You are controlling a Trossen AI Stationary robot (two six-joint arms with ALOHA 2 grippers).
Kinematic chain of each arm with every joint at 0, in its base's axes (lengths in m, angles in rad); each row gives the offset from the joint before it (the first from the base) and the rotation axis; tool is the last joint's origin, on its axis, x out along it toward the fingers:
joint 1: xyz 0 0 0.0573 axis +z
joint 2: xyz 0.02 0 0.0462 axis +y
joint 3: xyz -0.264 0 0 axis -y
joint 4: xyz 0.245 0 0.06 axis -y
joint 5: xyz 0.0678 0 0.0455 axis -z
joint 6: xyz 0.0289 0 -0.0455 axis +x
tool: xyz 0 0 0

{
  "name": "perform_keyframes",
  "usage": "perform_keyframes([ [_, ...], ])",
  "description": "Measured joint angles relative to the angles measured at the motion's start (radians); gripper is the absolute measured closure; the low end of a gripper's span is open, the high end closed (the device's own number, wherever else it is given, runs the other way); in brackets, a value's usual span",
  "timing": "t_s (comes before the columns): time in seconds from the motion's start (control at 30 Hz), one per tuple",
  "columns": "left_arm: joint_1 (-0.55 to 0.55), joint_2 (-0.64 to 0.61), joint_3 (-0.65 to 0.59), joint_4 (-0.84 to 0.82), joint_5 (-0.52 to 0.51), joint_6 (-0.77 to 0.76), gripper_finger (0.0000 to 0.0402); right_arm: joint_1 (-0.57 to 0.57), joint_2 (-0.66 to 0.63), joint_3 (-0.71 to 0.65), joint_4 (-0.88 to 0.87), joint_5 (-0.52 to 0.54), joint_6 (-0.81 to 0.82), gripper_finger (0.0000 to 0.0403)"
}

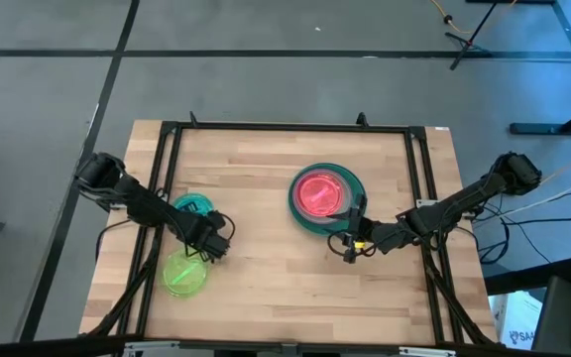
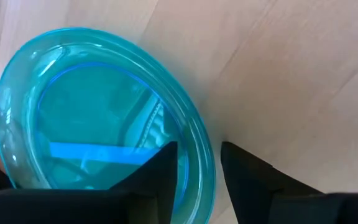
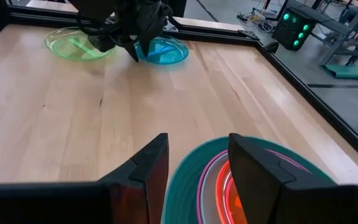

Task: Stack plastic plates
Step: Stack the blue plate on top of the light pink plate

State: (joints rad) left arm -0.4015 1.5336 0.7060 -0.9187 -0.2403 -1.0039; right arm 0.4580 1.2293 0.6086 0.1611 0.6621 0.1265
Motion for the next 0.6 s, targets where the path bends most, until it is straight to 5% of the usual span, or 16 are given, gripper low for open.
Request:
perform_keyframes([
  [0.17,0.0,-0.002,-0.021,0.007,0.003,0.012,0.03,0.0,0.0,0.0,-0.008,0.0,0.0,0.0247],
  [0.4,-0.001,0.001,-0.021,0.015,-0.013,0.104,0.0388,0.0,0.0,0.0,-0.007,0.0,-0.003,0.0247],
  [0.6,0.001,0.007,0.027,-0.014,-0.101,0.189,0.0395,0.0,0.0,0.0,-0.007,0.001,-0.004,0.0247],
])
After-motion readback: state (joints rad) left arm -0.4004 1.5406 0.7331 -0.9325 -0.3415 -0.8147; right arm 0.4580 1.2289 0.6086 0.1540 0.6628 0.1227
